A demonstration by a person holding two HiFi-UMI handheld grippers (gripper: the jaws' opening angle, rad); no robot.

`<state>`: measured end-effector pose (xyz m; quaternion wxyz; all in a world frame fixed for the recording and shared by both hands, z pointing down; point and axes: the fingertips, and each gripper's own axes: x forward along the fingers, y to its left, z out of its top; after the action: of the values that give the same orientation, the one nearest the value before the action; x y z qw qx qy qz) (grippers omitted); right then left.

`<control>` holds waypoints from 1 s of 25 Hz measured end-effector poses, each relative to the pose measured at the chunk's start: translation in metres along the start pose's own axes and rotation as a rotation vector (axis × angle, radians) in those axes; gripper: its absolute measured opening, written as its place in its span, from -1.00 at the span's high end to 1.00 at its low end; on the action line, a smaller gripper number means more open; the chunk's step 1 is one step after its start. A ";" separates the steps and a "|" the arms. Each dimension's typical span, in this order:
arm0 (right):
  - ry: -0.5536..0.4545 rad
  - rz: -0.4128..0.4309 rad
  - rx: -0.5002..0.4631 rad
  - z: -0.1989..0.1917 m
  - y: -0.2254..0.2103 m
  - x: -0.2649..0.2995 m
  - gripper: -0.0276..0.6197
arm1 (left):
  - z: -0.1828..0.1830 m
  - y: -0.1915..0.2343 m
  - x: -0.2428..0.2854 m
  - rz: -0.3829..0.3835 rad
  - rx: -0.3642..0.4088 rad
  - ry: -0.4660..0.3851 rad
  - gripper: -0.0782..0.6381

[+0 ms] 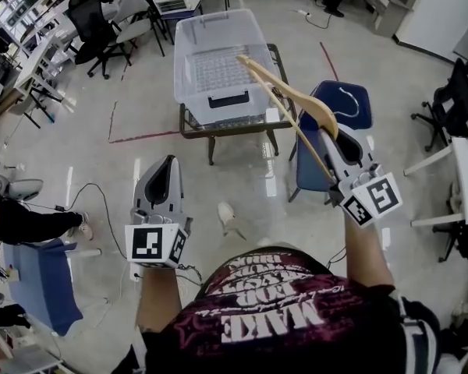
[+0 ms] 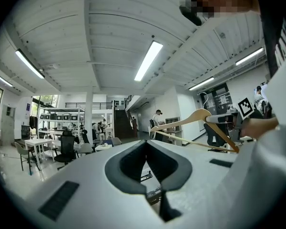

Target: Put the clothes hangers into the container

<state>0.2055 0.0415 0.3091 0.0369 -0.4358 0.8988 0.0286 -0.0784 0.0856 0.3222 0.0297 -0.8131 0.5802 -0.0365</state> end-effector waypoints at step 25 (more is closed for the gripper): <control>0.046 -0.001 0.066 -0.028 -0.039 0.142 0.72 | -0.035 0.098 0.129 -0.021 0.003 0.057 0.76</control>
<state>0.1469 -0.0962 0.3236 0.0309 -0.4356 0.8996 -0.0113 -0.1323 -0.0682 0.3512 0.0138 -0.8176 0.5724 -0.0609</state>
